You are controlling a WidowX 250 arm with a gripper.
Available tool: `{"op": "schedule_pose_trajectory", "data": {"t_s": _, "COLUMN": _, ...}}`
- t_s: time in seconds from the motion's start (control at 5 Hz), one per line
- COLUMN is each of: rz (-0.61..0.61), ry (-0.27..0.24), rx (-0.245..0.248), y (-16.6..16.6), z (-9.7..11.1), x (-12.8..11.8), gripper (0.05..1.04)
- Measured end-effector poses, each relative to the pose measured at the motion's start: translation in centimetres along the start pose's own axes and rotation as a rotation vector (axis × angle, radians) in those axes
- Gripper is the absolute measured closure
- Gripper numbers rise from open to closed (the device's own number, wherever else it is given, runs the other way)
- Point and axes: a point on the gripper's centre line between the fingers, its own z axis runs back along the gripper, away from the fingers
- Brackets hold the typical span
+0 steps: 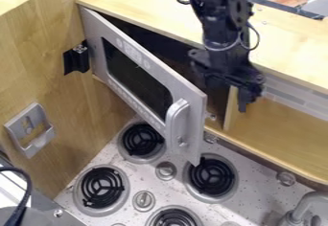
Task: Open microwave
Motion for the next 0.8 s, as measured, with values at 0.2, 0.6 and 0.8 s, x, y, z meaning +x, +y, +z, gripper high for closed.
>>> {"op": "schedule_pose_trajectory", "data": {"t_s": 0.2, "rz": 0.011, "ry": 0.013, "rx": 0.025, "y": 0.4, "z": -0.4, "x": -0.8, "gripper": 0.083}}
{"op": "schedule_pose_trajectory", "data": {"t_s": 0.6, "rz": 0.129, "ry": 0.05, "rx": 0.066, "y": 3.9, "z": -1.1, "x": -3.3, "gripper": 0.083}}
{"op": "schedule_pose_trajectory", "data": {"t_s": 0.8, "rz": 0.175, "ry": 0.059, "rx": 0.076, "y": 5.0, "z": -1.3, "x": -4.2, "gripper": 0.083}}
